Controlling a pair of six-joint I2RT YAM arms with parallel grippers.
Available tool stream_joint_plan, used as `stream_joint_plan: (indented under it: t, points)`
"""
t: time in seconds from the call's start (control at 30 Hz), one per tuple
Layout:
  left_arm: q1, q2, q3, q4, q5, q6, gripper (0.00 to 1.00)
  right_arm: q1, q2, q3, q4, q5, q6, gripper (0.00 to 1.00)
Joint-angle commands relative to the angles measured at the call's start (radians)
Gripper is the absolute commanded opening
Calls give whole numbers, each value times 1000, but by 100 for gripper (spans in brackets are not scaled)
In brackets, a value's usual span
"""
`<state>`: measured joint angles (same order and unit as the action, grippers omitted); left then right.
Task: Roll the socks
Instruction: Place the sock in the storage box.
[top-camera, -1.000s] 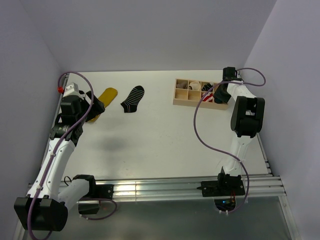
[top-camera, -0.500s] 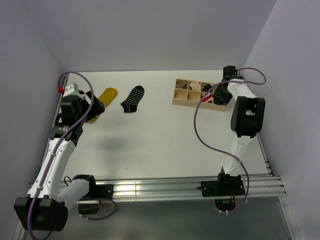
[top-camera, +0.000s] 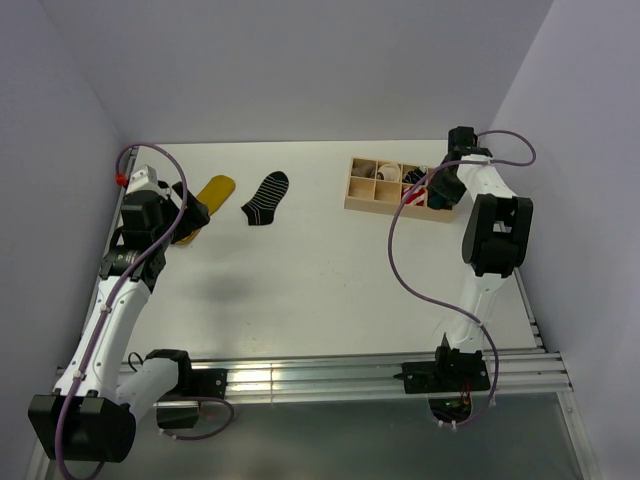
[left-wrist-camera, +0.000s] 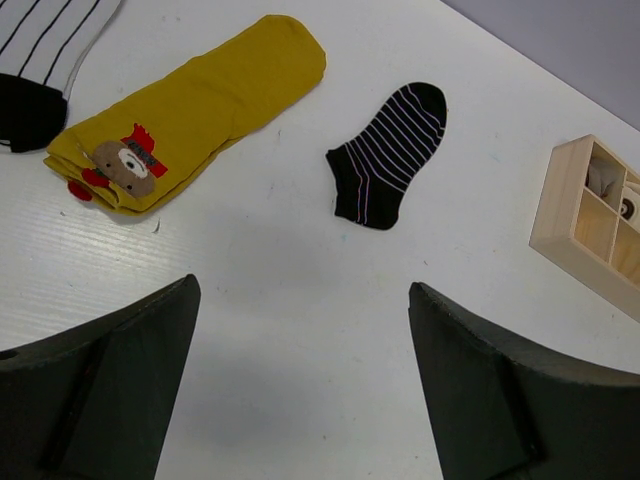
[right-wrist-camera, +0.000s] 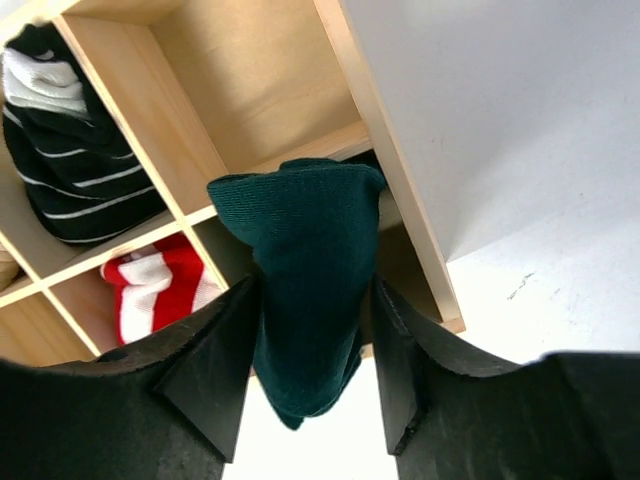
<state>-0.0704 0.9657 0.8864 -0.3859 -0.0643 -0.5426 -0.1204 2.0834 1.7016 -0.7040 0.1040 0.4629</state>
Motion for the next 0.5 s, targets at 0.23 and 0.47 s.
stream_joint_plan:
  t: [0.23, 0.47]
  points:
    - [7, -13, -9, 24, 23, 9, 91, -7, -20, -37, 26, -3, 10, 18]
    - [9, -13, -10, 25, 29, 9, 90, -16, 13, -111, 43, -35, 3, 0]
